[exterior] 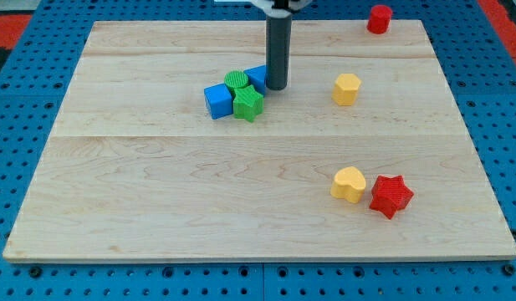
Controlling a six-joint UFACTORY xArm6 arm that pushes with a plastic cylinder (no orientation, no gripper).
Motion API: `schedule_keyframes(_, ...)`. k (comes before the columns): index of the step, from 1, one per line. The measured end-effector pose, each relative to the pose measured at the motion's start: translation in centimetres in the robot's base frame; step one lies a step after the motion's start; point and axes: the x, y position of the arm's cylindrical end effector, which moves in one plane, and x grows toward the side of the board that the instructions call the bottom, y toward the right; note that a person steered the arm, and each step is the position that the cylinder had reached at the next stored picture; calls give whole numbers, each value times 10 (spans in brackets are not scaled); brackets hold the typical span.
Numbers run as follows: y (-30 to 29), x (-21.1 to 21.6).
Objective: Push the yellow hexagon towards yellow heart
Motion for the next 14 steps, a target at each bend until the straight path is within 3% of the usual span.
schedule_keyframes(1, 25, -12)
schedule_keyframes(3, 116, 13)
schedule_keyframes(5, 145, 35)
schedule_keyframes(7, 146, 105)
schedule_keyframes(11, 95, 67)
schedule_keyframes(12, 78, 95)
schedule_keyframes(14, 142, 131)
